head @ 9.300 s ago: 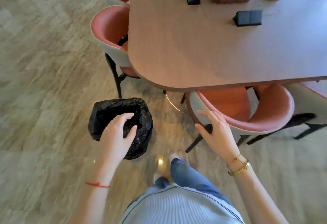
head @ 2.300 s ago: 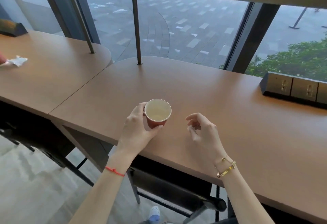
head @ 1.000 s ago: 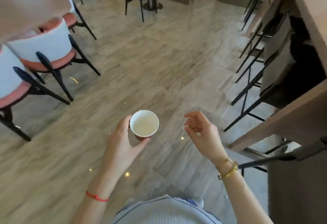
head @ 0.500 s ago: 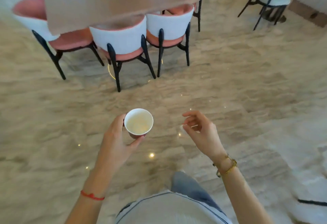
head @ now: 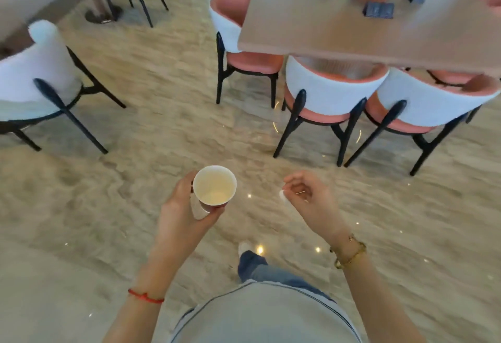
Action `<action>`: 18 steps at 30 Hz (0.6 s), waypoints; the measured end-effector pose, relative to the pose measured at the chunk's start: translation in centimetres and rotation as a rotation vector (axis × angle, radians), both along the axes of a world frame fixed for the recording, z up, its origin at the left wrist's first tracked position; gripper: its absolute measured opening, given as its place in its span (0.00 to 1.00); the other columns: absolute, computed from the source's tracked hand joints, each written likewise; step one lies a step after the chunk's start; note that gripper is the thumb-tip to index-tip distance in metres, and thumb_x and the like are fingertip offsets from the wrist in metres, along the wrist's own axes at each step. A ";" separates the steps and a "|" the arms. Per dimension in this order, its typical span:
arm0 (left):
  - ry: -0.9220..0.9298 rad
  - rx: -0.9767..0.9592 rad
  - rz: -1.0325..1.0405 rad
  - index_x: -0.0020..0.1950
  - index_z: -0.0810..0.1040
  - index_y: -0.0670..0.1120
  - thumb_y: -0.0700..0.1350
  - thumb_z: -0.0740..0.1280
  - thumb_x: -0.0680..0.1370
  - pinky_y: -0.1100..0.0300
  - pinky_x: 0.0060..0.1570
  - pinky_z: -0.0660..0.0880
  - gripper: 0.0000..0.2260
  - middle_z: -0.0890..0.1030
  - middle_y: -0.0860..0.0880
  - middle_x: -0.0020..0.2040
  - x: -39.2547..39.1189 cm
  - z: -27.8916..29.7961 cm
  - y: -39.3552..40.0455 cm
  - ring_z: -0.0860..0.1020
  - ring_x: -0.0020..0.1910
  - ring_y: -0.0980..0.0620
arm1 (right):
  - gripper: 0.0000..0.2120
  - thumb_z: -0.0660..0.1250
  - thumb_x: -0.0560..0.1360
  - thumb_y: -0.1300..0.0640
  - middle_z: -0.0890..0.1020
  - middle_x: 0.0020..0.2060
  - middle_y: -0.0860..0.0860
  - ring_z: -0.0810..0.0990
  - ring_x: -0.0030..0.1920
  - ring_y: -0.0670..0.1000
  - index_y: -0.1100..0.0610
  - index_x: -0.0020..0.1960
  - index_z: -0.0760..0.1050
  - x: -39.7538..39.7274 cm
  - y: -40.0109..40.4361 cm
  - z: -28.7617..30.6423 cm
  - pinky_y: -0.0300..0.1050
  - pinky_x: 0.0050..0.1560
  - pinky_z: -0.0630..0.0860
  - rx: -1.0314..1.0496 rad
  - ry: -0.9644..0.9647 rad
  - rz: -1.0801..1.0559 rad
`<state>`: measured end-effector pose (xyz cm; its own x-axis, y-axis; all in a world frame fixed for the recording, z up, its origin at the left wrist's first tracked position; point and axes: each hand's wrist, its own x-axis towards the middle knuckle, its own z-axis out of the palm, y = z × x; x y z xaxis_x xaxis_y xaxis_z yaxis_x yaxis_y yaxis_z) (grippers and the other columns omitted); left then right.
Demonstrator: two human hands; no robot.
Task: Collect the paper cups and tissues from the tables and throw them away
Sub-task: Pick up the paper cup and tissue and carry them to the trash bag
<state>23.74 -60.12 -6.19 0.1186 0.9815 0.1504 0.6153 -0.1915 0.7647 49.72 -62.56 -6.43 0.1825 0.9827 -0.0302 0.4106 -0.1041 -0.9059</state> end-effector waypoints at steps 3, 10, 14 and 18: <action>0.025 0.016 0.104 0.65 0.71 0.50 0.51 0.80 0.65 0.69 0.44 0.73 0.32 0.79 0.53 0.55 -0.7 0.8 5.2 0.78 0.51 0.54 | 0.10 0.70 0.74 0.63 0.82 0.43 0.47 0.81 0.44 0.47 0.50 0.50 0.76 -0.5 7.8 1.0 0.37 0.46 0.77 0.024 0.010 0.107; 0.024 0.016 0.303 0.64 0.71 0.52 0.52 0.79 0.66 0.65 0.43 0.75 0.30 0.79 0.55 0.54 -2.3 1.2 14.2 0.79 0.50 0.54 | 0.09 0.70 0.74 0.63 0.82 0.43 0.48 0.81 0.45 0.47 0.53 0.52 0.77 -2.3 22.6 1.9 0.38 0.49 0.77 0.045 0.028 0.282; 0.025 -0.019 0.364 0.64 0.70 0.53 0.52 0.79 0.66 0.66 0.42 0.74 0.30 0.79 0.55 0.54 -3.4 0.4 19.5 0.79 0.50 0.55 | 0.10 0.70 0.73 0.61 0.82 0.43 0.45 0.81 0.46 0.45 0.51 0.52 0.78 -3.8 29.6 1.0 0.35 0.49 0.76 0.040 0.017 0.335; 0.012 -0.043 0.387 0.65 0.71 0.52 0.52 0.79 0.66 0.76 0.42 0.70 0.31 0.79 0.55 0.55 -4.9 -0.7 26.8 0.79 0.50 0.55 | 0.10 0.70 0.74 0.61 0.82 0.42 0.46 0.81 0.45 0.45 0.49 0.51 0.77 -5.7 37.2 -0.5 0.37 0.48 0.77 0.005 0.048 0.340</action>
<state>18.82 -33.37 -6.91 -0.2598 0.9595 0.1090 0.6445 0.0883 0.7595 44.02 -25.34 -6.93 -0.1575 0.9872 -0.0260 0.3782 0.0360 -0.9250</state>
